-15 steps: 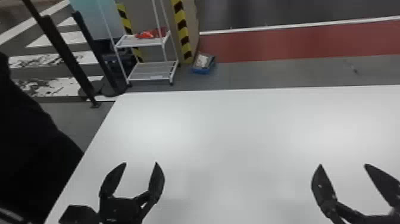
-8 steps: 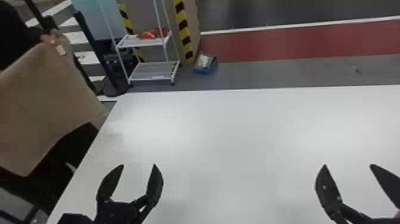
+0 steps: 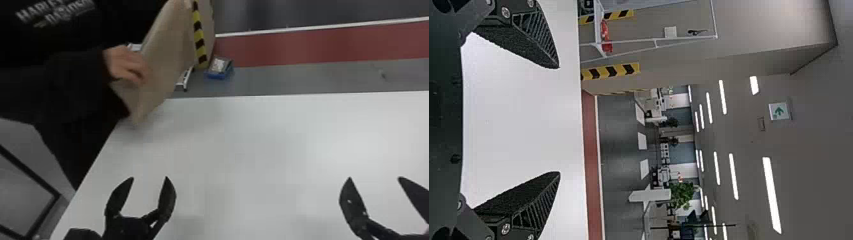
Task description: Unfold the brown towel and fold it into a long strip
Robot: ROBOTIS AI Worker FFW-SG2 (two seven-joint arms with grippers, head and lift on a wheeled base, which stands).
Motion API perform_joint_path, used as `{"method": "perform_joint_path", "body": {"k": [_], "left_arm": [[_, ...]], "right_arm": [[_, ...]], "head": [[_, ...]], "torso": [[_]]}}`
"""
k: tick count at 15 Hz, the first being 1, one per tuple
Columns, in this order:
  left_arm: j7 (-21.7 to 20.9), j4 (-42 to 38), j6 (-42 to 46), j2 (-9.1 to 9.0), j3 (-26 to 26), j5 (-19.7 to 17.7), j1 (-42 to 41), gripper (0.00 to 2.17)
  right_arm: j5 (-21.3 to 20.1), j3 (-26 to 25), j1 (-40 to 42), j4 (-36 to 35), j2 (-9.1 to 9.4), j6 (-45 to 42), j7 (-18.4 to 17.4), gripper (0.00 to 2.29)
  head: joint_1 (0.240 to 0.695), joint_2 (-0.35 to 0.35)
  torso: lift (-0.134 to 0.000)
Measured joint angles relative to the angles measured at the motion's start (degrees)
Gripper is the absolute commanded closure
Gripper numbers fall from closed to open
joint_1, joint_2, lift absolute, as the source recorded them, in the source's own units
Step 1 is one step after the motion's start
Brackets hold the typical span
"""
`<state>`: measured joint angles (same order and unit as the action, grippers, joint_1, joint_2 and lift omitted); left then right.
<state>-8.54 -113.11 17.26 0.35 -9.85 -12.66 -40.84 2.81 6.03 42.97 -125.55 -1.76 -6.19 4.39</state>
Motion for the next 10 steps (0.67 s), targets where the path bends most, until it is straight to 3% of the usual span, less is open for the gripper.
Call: {"method": "perform_joint_path", "body": {"k": [10], "left_arm": [[0.0, 1.4, -0.3, 0.0, 0.0, 0.0, 1.3, 0.07]], "right_arm": [[0.1, -0.2, -0.9, 1.1, 0.17, 0.2, 0.0, 0.13]], "head": [[0.695, 0.222]], "torso": [[-0.126]]}}
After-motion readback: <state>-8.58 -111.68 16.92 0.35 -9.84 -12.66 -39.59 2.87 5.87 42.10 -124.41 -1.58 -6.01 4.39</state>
